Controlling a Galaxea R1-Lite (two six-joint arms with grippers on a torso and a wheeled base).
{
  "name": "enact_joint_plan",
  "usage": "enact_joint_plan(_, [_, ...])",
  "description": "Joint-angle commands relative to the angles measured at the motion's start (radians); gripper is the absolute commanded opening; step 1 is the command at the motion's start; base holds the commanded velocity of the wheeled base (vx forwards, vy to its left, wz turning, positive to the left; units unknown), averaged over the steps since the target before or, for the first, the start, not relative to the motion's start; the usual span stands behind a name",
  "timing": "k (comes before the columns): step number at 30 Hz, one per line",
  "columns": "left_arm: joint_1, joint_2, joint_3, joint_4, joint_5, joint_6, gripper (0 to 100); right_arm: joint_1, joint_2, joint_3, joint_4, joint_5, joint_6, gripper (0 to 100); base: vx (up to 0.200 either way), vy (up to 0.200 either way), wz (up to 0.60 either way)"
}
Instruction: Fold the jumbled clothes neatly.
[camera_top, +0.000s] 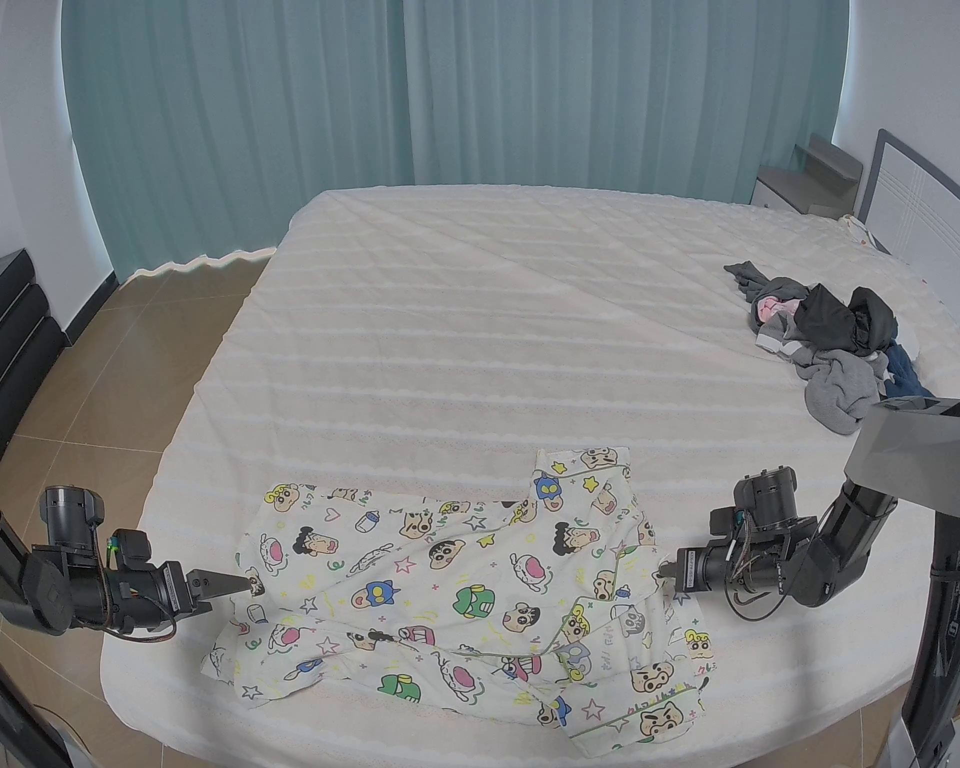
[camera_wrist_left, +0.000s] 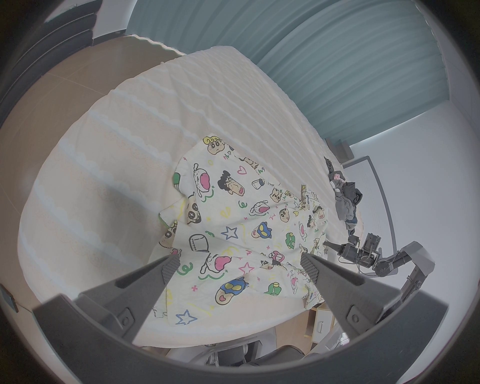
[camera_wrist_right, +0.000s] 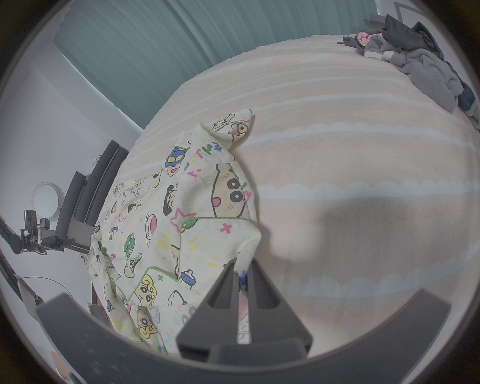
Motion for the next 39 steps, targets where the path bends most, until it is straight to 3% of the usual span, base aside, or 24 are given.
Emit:
enact_joint_plan(1, [0.001,0.004,-0.002,0.0,0.002,0.0,100,-0.017,-0.047,0.037,-0.001,-0.001,0.001,0,0.0,0.0,0.0])
enact_joint_plan(10, [0.001,0.02,-0.003,-0.002,0.005,0.0,100,-0.067,-0.093,0.115,0.0,-0.007,-0.008,0,0.0,0.0,0.0])
enact_joint_plan(28, [0.026,0.04,-0.007,-0.057,0.013,-0.003,100,-0.089,-0.087,0.153,-0.006,-0.041,-0.011,0,0.0,0.0,0.0])
enact_joint_plan(29, [0.032,0.04,-0.008,-0.068,0.013,-0.003,100,-0.09,-0.087,0.161,-0.006,-0.044,-0.013,100,0.0,0.0,0.0])
enact_joint_plan(34, [0.043,0.042,-0.042,-0.105,0.016,-0.005,100,-0.086,-0.098,0.163,-0.009,-0.046,-0.016,100,0.0,0.0,0.0])
enact_joint_plan(39, [0.021,0.142,-0.243,-0.105,0.085,-0.005,100,-0.059,-0.161,0.17,-0.013,-0.052,-0.005,100,0.0,0.0,0.0])
